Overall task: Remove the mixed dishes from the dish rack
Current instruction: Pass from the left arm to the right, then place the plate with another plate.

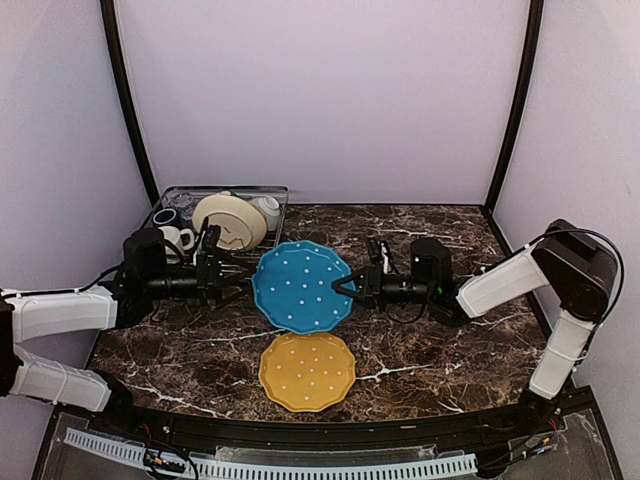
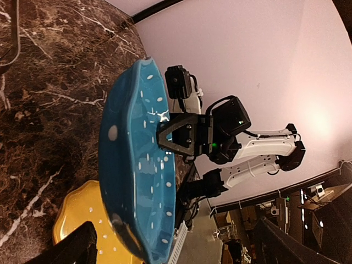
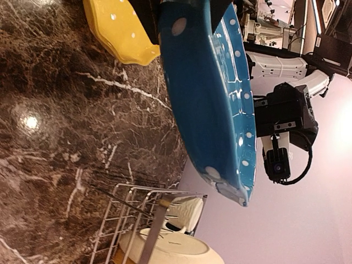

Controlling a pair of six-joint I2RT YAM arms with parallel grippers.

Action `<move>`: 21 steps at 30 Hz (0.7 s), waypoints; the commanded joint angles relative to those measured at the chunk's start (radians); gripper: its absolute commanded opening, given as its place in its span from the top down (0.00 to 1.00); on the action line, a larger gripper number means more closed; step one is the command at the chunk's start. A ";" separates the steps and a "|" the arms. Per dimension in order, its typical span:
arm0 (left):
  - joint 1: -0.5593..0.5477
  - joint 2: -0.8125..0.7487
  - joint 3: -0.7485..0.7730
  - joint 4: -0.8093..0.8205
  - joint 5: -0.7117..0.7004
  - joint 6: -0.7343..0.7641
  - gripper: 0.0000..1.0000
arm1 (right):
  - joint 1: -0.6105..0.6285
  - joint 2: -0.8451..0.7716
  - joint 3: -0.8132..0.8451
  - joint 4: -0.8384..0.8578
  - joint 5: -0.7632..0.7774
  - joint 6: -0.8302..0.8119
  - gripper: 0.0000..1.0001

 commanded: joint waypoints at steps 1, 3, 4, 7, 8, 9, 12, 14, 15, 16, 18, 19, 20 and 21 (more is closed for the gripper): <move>0.002 -0.095 -0.045 -0.177 -0.150 0.103 0.01 | -0.040 -0.077 -0.043 0.154 -0.069 0.020 1.00; 0.002 -0.144 -0.033 -0.317 -0.228 0.171 0.01 | -0.053 -0.094 -0.079 0.147 -0.095 0.009 1.00; 0.002 -0.161 -0.017 -0.412 -0.256 0.193 0.01 | -0.058 -0.102 -0.090 0.124 -0.107 -0.009 1.00; 0.002 -0.231 0.029 -0.606 -0.361 0.278 0.01 | -0.045 -0.115 -0.085 -0.004 -0.136 -0.093 1.00; 0.002 -0.240 0.058 -0.635 -0.377 0.291 0.01 | -0.036 -0.117 -0.091 -0.020 -0.133 -0.110 1.00; 0.002 -0.258 0.074 -0.689 -0.409 0.316 0.01 | -0.023 -0.119 -0.100 -0.023 -0.129 -0.119 1.00; 0.002 -0.270 0.169 -0.774 -0.466 0.375 0.01 | 0.003 -0.117 -0.114 -0.028 -0.111 -0.134 1.00; 0.002 -0.261 0.226 -0.815 -0.508 0.398 0.01 | 0.023 -0.116 -0.121 -0.034 -0.084 -0.146 1.00; 0.002 -0.253 0.241 -0.823 -0.526 0.400 0.01 | 0.036 -0.113 -0.119 -0.046 -0.069 -0.156 1.00; 0.002 -0.248 0.263 -0.820 -0.530 0.398 0.01 | 0.048 -0.110 -0.112 -0.066 -0.057 -0.171 1.00; 0.002 -0.234 0.279 -0.796 -0.530 0.381 0.01 | 0.070 -0.104 -0.097 -0.112 -0.030 -0.189 1.00; 0.002 -0.223 0.283 -0.775 -0.524 0.374 0.01 | 0.079 -0.101 -0.094 -0.127 -0.013 -0.188 1.00; 0.002 -0.211 0.283 -0.767 -0.519 0.361 0.01 | 0.088 -0.101 -0.095 -0.131 0.005 -0.181 1.00; 0.002 -0.206 0.280 -0.752 -0.510 0.355 0.01 | 0.097 -0.099 -0.098 -0.126 0.027 -0.170 1.00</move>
